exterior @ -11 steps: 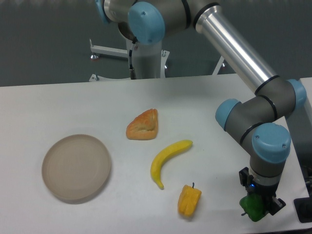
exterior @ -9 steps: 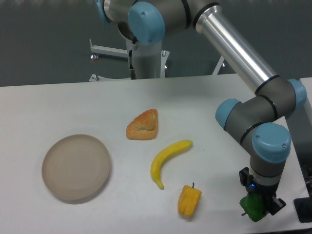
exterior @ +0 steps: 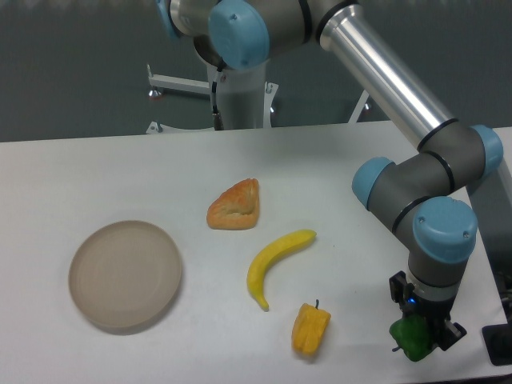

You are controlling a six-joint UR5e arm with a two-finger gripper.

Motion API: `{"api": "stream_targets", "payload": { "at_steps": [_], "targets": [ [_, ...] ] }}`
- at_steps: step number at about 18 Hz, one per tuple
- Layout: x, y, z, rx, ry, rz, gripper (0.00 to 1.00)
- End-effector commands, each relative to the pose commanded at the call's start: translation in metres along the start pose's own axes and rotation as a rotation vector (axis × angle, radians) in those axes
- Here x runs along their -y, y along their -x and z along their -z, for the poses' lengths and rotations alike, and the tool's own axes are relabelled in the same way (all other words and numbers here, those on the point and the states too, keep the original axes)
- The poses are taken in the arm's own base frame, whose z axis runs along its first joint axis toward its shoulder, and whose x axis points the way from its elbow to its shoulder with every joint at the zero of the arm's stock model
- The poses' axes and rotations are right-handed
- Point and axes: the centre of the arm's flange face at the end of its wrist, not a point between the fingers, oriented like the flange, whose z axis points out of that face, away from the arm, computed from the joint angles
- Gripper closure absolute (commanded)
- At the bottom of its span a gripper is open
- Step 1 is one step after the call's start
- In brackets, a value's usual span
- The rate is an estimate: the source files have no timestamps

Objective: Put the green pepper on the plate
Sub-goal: 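Close the gripper on the green pepper and lift it off the table, then carry the green pepper over the banana toward the beige plate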

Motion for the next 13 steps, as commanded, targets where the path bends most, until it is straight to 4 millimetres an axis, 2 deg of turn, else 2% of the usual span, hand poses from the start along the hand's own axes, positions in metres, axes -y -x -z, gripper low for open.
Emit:
{"api": "stream_targets", "payload": {
  "at_steps": [5,8,12,13],
  "targets": [
    [0.017,-0.032,0.034,-0.036,-0.058,0.055,0.52],
    [0.043,-0.063,0.051,-0.069,-0.078,0.092,0.52],
    [0.084,-0.117,0.073,-0.117,-0.078,0.157,0.52],
    [0.1,-0.132,0.076,-0.13,-0.085,0.177,0.52]
  ]
}}
